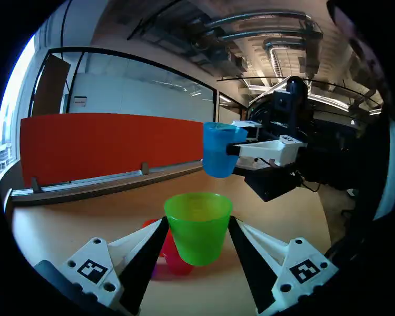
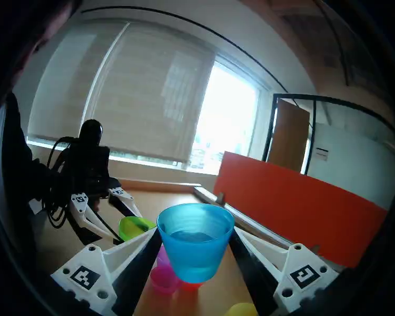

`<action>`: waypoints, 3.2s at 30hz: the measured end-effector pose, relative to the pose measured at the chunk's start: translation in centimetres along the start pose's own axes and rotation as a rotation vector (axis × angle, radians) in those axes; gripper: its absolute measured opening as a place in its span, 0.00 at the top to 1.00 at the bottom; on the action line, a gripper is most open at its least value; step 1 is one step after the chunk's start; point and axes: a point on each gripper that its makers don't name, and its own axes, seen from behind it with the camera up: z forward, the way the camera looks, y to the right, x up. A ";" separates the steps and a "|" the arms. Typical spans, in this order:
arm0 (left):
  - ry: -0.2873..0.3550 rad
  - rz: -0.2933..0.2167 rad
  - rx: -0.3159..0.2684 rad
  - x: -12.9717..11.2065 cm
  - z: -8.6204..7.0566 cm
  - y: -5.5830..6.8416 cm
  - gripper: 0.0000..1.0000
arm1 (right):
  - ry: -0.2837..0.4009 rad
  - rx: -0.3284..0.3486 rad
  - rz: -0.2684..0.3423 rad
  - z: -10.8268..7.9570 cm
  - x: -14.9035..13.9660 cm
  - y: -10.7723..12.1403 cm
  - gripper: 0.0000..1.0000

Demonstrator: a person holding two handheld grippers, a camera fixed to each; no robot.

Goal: Pour water

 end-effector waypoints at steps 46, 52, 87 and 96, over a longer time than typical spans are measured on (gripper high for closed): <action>0.032 0.035 -0.047 -0.3 -0.8 2.2 0.17 | 0.017 0.083 -0.222 2.5 1.8 -1.1 0.11; 0.041 0.048 -0.055 -0.3 -0.8 2.5 0.17 | 0.018 0.095 -0.245 2.8 2.0 -1.4 0.11; 0.054 0.072 -0.068 -0.1 -0.8 3.0 0.17 | 0.008 0.105 -0.384 3.4 2.7 -1.3 0.11; 0.056 0.077 -0.071 0.1 -0.8 3.2 0.17 | 0.013 0.098 -0.425 3.4 3.0 -1.2 0.11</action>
